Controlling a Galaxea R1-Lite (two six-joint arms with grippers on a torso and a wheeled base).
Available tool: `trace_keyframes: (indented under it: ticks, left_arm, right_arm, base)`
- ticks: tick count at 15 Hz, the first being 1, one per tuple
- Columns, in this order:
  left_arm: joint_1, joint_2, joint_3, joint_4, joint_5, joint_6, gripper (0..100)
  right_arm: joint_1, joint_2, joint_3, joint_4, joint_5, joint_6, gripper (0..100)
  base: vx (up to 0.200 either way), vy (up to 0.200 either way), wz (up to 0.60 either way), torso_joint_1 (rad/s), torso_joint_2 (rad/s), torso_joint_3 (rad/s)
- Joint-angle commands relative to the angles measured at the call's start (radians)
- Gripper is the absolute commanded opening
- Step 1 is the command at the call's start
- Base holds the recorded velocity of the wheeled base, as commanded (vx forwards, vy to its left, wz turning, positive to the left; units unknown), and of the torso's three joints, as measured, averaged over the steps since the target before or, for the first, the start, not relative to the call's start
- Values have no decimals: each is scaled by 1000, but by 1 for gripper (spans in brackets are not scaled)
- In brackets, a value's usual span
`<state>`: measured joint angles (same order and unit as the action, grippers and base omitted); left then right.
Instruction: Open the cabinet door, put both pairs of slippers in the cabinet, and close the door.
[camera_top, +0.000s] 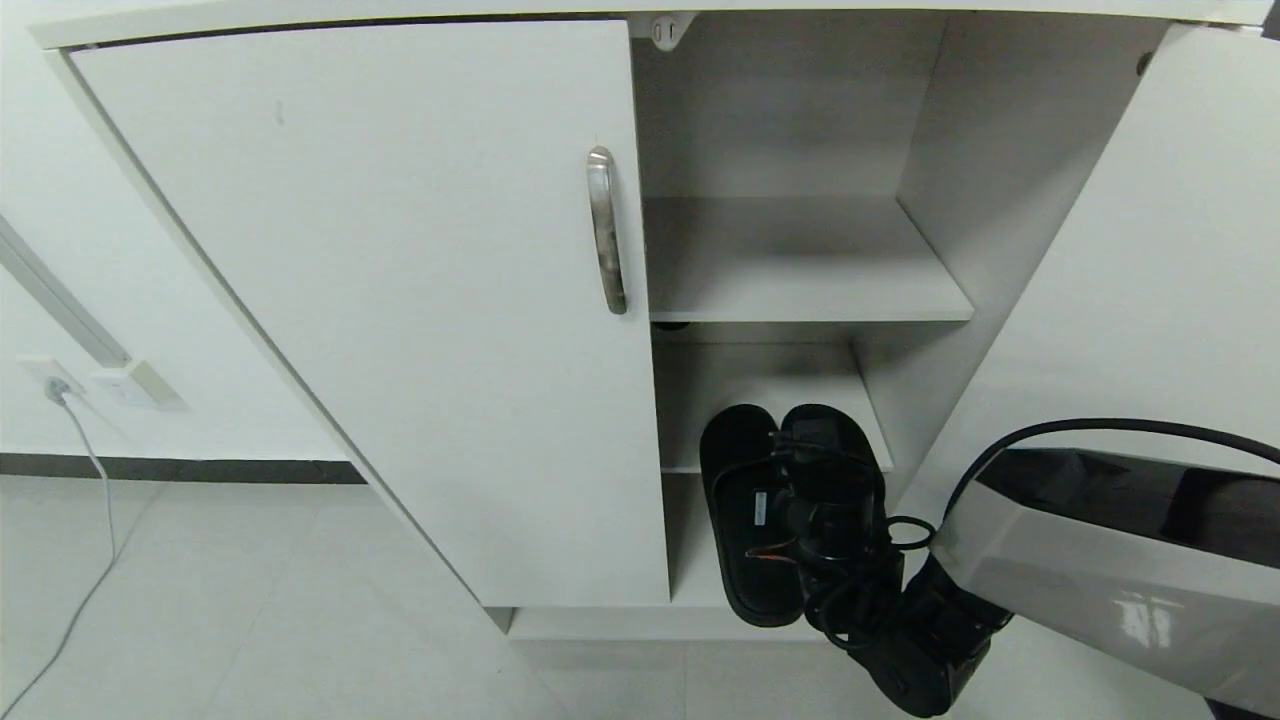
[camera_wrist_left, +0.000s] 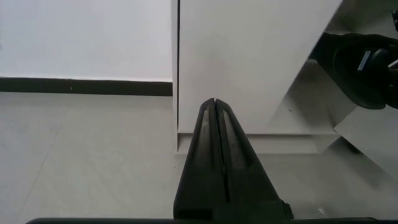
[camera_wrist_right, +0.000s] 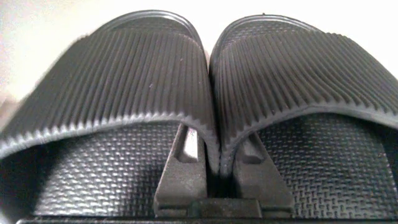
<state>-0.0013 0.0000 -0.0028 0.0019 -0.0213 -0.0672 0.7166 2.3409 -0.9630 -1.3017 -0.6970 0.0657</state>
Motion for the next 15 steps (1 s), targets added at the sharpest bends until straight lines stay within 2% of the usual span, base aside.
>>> trace_keyframes:
  ticks: [1, 4, 12, 15]
  left_arm:
    - [0, 2, 0, 0, 0, 0, 0]
    - [0, 2, 0, 0, 0, 0, 0]
    - [0, 2, 0, 0, 1, -2, 0]
    - [1, 2, 0, 0, 1, -2, 0]
  right_arm:
    - [0, 0, -6, 1, 2, -1, 0]
    - [-17, 11, -77, 61, 45, -1, 0]
    - [-120, 153, -467, 308, 47, -1, 0]
    - [-131, 163, -559, 374, 60, -1, 0]
  base:
    - [0, 0, 0, 0, 0, 0]
    - [0, 0, 0, 0, 0, 0]
    - [0, 0, 0, 0, 0, 0]
    - [0, 0, 0, 0, 0, 0]
